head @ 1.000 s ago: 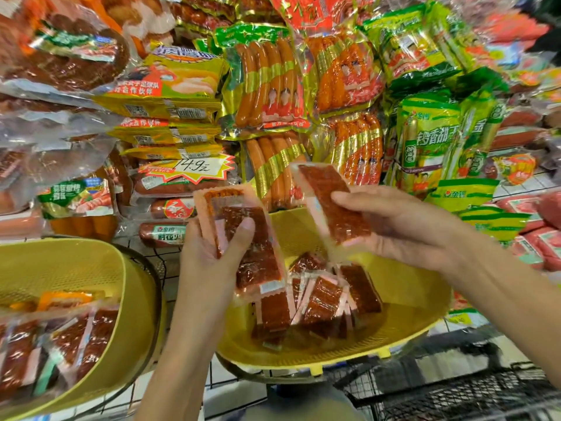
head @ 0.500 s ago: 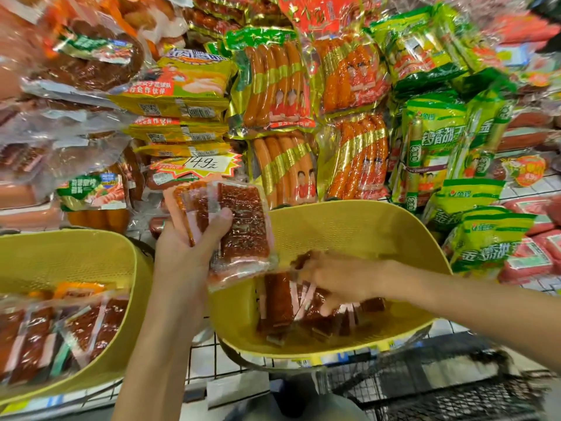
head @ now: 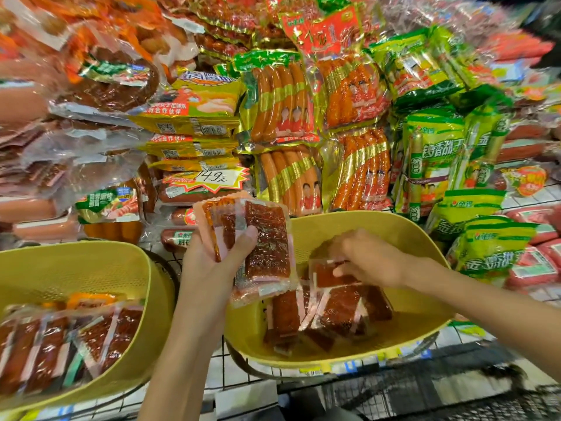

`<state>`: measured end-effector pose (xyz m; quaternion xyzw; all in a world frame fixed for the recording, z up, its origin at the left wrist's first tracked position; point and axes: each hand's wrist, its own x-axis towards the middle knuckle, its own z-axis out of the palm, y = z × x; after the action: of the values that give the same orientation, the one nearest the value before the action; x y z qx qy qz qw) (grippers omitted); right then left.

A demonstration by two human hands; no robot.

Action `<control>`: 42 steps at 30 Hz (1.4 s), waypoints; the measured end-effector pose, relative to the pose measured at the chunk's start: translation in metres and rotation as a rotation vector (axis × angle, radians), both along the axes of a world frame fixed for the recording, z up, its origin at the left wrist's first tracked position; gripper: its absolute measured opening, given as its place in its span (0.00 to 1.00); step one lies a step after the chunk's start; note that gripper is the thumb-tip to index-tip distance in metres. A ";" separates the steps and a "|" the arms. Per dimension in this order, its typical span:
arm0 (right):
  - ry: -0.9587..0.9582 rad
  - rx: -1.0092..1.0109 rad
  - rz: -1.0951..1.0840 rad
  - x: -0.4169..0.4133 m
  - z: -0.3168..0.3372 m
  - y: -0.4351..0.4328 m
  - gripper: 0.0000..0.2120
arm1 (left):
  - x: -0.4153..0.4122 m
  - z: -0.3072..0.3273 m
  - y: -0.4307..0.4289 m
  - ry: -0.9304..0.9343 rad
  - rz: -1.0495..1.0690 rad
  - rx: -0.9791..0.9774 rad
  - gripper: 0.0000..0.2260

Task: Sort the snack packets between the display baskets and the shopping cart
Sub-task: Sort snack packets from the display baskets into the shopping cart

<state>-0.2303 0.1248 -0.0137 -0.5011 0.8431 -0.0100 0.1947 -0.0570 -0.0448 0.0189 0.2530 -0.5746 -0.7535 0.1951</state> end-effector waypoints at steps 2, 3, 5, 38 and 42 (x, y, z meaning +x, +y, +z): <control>-0.652 -0.224 -0.377 -0.002 0.024 0.014 0.15 | -0.001 0.001 0.003 -0.029 0.017 -0.039 0.24; -1.043 -0.385 -0.499 0.001 0.037 0.021 0.16 | -0.002 0.002 0.004 -0.037 0.028 -0.060 0.24; -1.588 -0.676 -0.593 0.019 0.055 0.028 0.16 | -0.004 0.004 0.010 -0.043 0.031 -0.108 0.26; -1.014 -1.651 -1.400 0.201 0.042 0.298 0.18 | -0.048 0.002 0.297 0.121 -1.067 -0.171 0.19; -0.953 -1.772 -1.479 0.245 0.023 0.334 0.21 | -0.034 -0.016 0.346 0.014 -1.294 -0.127 0.20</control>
<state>0.0151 0.4586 0.0091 0.1875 0.4715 -0.8614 0.0240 -0.0914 0.3012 0.0027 -0.1614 -0.6531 -0.6848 -0.2800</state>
